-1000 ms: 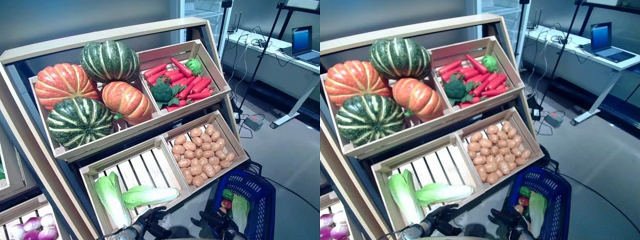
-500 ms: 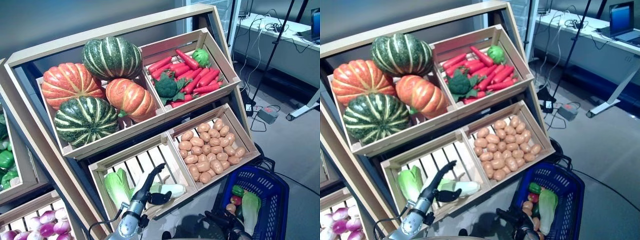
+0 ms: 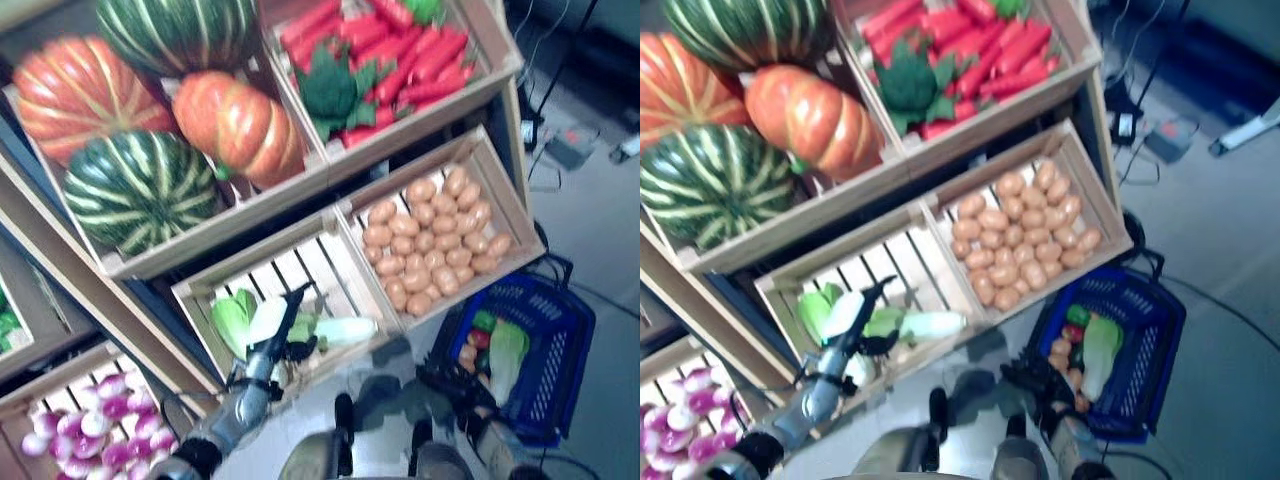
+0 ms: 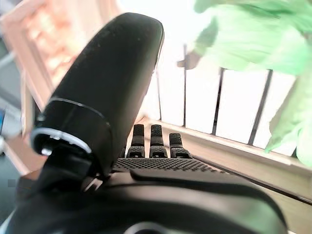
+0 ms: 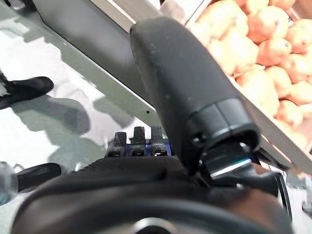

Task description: Put vegetables into the basket

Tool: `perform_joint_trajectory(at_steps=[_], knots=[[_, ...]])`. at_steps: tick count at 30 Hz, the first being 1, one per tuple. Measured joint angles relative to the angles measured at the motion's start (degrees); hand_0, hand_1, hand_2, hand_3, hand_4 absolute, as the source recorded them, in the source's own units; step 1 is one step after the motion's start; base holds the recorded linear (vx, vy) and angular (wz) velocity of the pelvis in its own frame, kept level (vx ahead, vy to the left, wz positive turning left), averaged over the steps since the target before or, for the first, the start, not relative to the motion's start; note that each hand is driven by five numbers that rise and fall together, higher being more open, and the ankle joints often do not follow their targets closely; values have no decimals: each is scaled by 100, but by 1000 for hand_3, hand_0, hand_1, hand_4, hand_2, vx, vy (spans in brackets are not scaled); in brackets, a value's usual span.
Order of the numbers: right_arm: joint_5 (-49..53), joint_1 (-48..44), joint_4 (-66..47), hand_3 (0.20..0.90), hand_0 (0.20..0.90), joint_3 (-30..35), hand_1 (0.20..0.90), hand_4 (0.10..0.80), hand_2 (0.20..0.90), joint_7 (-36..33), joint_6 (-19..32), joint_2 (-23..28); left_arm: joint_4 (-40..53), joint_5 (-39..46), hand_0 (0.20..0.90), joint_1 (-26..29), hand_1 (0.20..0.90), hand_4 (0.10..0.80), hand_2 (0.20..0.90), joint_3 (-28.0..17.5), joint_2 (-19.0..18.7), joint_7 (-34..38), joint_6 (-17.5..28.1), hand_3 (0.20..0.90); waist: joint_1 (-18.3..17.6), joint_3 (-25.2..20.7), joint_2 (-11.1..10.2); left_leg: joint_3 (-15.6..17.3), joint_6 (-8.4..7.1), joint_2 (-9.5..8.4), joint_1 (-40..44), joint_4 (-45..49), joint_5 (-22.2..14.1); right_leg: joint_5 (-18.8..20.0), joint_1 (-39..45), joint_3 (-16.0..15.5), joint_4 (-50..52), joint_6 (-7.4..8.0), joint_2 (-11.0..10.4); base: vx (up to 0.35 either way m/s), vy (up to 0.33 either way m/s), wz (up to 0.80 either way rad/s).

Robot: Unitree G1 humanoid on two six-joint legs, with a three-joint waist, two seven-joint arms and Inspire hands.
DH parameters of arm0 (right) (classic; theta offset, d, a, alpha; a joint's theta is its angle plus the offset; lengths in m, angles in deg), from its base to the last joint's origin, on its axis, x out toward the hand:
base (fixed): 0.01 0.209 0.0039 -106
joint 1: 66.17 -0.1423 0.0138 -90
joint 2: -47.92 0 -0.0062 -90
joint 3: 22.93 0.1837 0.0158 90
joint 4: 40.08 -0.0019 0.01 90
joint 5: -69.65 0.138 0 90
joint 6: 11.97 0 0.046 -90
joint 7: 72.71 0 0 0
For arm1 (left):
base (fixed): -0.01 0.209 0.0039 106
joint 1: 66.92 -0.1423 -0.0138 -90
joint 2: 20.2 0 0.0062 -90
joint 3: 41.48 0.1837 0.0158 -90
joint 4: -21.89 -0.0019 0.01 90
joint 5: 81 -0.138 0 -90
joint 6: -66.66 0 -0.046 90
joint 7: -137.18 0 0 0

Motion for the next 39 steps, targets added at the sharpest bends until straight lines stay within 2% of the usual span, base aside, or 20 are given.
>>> perform_joint_trajectory(at_steps=[3,7,14,19,25,31,39], knots=[[55,-108,-106,900,900,20,900,800,900,4,18,41,-38,-3,900,219,900,800,900,6,-302,34,-294,900,15,295,-184,87,82,-44,-436,738,-311,-341,-495,111,870,-90,-164,-85,67,-1],[267,-187,-180,900,900,212,900,800,900,1,20,139,-181,0,900,336,900,800,900,19,-374,26,-626,900,-54,487,-135,100,75,-2,-1198,1925,-753,-638,-1093,221,1779,-131,-246,-60,72,-2],[280,-396,-432,900,900,224,900,800,900,-19,20,359,-401,4,900,761,900,800,900,242,-425,-24,-999,900,-157,628,-192,174,89,253,-2316,3519,-1329,-993,-2112,373,3013,-304,-230,-50,67,-12],[353,-607,-535,900,900,224,900,800,900,-57,13,373,-457,19,900,1055,900,800,900,241,-606,-82,-1087,900,-228,766,-257,156,64,373,-2909,4169,-1476,-1123,-2697,472,3618,-387,-205,-42,52,-5],[462,-729,-571,900,900,235,900,800,900,-131,-5,430,-606,18,900,1246,900,800,900,250,-662,-80,-1115,900,-311,825,-269,135,58,446,-3334,4671,-1631,-1224,-3114,558,4056,-413,-161,-28,46,-6],[502,-872,-619,900,900,234,900,800,900,-133,-38,594,-759,-59,900,1640,900,800,900,454,-693,5,-1464,900,-334,857,-276,40,64,476,-3853,5146,-1753,-1318,-3575,573,4464,-441,-138,-15,14,-1],[678,-1161,-787,900,900,196,900,800,900,-139,-48,624,-927,-491,900,2089,900,800,900,733,-875,530,-2123,900,-381,869,-279,-13,56,576,-4433,5532,-1794,-1352,-4147,593,4807,-451,-62,-45,0,-4]])
